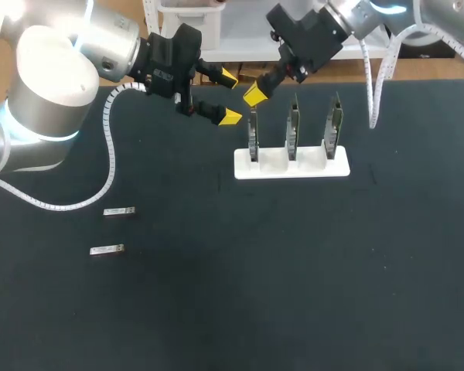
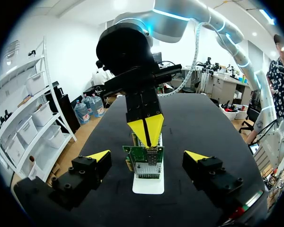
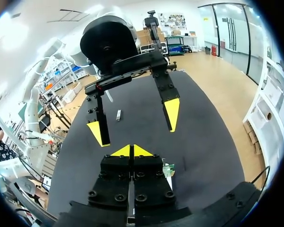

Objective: Pick up the optical module with the left hand, and insert it into the network port with the right hand.

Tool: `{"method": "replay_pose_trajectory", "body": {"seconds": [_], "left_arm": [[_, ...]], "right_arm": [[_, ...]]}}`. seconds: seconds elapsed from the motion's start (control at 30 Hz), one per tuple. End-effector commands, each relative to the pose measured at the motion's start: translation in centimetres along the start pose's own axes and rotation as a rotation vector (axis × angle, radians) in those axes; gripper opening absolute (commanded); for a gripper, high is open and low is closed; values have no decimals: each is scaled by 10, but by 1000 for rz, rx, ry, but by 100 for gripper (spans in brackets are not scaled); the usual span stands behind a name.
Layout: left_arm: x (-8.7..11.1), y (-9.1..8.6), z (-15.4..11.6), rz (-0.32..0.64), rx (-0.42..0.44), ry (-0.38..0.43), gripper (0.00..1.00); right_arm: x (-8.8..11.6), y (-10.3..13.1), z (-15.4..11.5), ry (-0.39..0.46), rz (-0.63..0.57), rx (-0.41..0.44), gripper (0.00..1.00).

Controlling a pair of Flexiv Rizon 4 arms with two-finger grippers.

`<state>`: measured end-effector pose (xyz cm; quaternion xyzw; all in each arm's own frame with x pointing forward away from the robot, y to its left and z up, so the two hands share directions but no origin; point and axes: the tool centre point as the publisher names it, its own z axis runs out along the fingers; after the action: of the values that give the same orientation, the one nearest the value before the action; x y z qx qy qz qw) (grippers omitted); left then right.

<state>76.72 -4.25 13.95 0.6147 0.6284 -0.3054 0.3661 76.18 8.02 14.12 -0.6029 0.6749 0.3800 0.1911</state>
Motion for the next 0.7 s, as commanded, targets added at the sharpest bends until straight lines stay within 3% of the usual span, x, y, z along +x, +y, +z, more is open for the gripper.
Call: {"method": "replay_pose_trajectory", "body": {"seconds": [0.03, 0.7], "left_arm": [[0, 1, 0, 0, 2, 2, 100], [0, 1, 0, 0, 2, 2, 100]], "right_arm": [[12, -1, 7, -6, -2, 7, 0], [-9, 4, -33, -121, -56, 62, 0]]}}
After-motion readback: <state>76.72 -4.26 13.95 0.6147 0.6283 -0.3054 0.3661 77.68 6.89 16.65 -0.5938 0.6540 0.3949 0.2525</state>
